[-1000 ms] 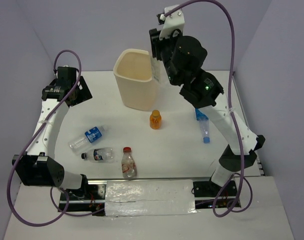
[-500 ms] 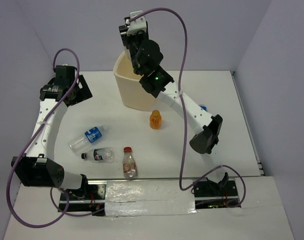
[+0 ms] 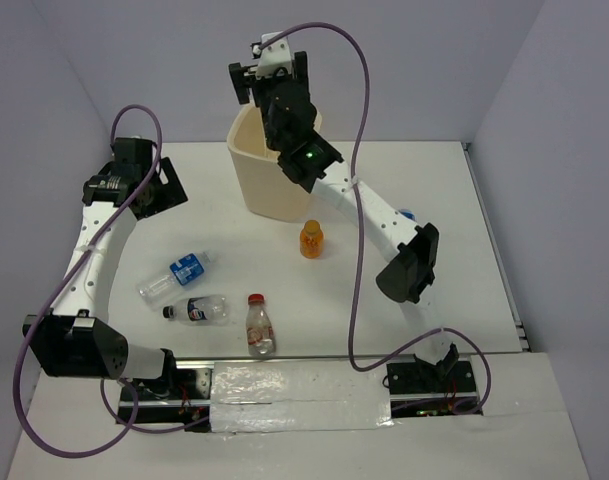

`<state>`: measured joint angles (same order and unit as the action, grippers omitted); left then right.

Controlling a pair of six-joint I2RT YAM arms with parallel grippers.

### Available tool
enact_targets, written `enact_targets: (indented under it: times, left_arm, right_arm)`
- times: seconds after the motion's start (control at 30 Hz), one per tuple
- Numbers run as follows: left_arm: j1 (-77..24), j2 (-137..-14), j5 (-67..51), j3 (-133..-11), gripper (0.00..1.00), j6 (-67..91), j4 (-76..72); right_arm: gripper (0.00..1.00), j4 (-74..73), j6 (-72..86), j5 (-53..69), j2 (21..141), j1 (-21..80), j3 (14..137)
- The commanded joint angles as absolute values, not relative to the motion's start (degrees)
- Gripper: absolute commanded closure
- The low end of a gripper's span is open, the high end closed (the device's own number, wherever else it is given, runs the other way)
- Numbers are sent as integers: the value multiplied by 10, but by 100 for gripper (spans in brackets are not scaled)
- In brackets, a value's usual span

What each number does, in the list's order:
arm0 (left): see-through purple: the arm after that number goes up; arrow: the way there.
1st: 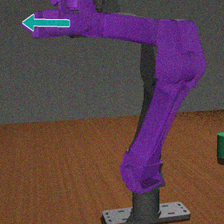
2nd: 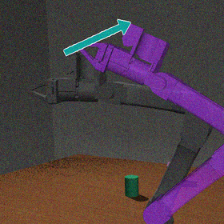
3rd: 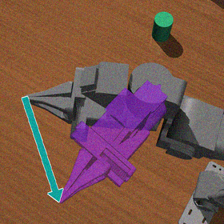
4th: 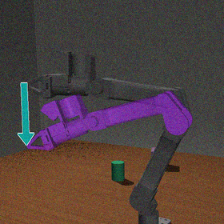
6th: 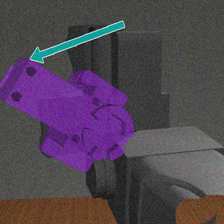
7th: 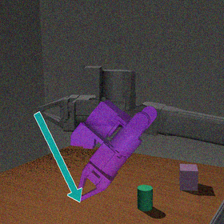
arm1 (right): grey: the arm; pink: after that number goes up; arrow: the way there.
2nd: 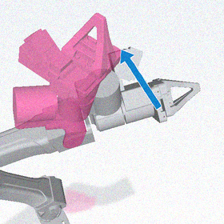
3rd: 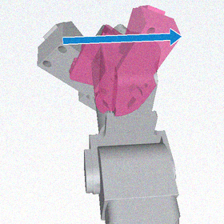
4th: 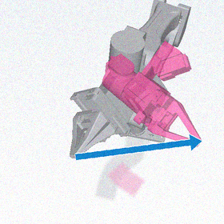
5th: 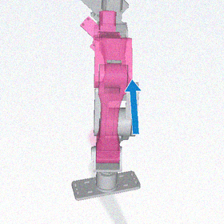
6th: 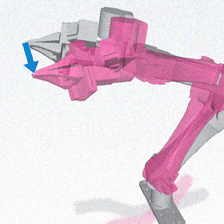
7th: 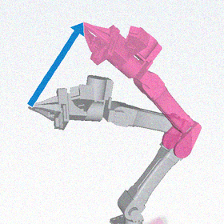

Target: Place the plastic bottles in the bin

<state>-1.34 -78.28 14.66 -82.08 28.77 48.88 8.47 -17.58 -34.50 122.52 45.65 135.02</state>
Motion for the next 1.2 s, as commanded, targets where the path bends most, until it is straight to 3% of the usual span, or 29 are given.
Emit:
enact_targets:
  times: [0.0,0.13,0.3,0.5,0.53,0.67,0.83,1.17]
  left_arm:
    - [-11,-783,138,-841,1,291,478]
    - [-11,-776,138,-832,1,296,468]
    - [-11,-771,135,-826,1,296,468]
    - [-11,-769,129,-816,1,294,455]
    - [-11,-769,127,-814,1,292,453]
    - [-11,-780,124,-811,1,298,454]
    - [-11,-786,109,-806,1,299,444]
    - [-11,-795,104,-818,1,305,451]
  right_arm:
    - [5,59,-171,-367,1151,461,1383]
    - [4,-92,-57,-402,1030,424,1305]
    - [3,-300,153,-336,878,319,1091]
    - [2,-388,287,-252,766,187,823]
    - [1,-399,297,-195,759,169,765]
    - [0,-407,323,-155,730,112,654]
    - [0,-367,320,-148,743,68,592]
    - [0,-343,234,-189,925,58,666]
